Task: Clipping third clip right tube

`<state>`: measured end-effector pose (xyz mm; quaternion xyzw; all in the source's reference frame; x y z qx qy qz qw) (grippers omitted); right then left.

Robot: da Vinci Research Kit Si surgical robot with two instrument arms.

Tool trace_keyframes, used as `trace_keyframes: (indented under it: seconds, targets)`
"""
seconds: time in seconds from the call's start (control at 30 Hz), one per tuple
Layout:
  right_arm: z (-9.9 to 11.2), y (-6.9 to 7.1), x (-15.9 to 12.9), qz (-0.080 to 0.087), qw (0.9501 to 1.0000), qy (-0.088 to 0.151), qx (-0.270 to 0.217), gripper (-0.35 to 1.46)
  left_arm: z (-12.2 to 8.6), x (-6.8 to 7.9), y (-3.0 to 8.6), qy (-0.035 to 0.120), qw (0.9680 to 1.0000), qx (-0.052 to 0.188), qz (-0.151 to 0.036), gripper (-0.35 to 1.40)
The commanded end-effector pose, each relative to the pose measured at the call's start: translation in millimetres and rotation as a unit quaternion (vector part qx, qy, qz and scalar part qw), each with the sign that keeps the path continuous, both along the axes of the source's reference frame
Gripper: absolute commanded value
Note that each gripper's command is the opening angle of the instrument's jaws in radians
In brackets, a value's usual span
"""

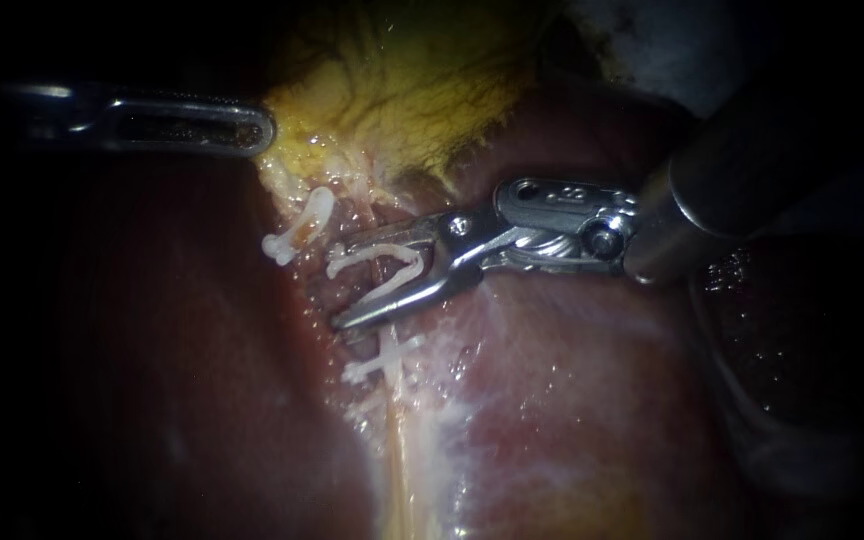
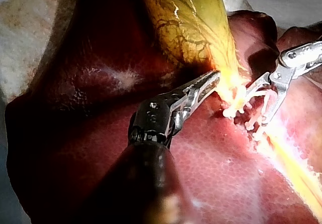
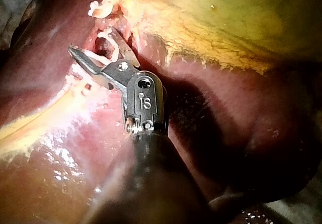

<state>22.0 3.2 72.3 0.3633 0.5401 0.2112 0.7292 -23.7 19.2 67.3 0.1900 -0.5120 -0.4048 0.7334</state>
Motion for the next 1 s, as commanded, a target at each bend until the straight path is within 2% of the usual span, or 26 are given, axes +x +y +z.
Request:
trace_keyframes:
  seconds: [0.03, 0.2, 0.37, 0.5, 0.63, 1.0]
  targets:
    - [-0.4, 0.0, -0.1, -0.001, 1.0000, 0.000, 0.001, 0.54, 0.0, 0.0, 0.0, 0.000, 1.0000, 0.000, 0.000, -0.35]
    - [-2.8, 0.3, -0.7, -0.003, 1.0000, 0.003, 0.007, 0.53, 0.0, 0.0, 0.0, 0.000, 1.0000, 0.000, 0.000, -0.35]
    - [-6.2, 1.3, -2.4, -0.005, 0.9998, 0.007, 0.017, 0.53, 0.0, 0.1, 0.0, 0.000, 1.0000, 0.000, 0.000, -0.35]
    - [-7.5, 1.7, -4.2, -0.002, 0.9998, 0.006, 0.019, 0.53, 0.0, 0.2, 0.0, 0.000, 1.0000, 0.000, 0.001, -0.35]
    - [-6.7, 1.8, -5.7, 0.000, 0.9998, 0.004, 0.019, 0.53, -0.1, 0.2, 0.0, 0.000, 1.0000, 0.000, 0.001, -0.35]
    - [-0.4, 2.0, -5.9, 0.008, 0.9993, -0.011, 0.036, 0.53, -0.1, 0.3, 0.0, 0.000, 1.0000, 0.000, 0.001, -0.35]
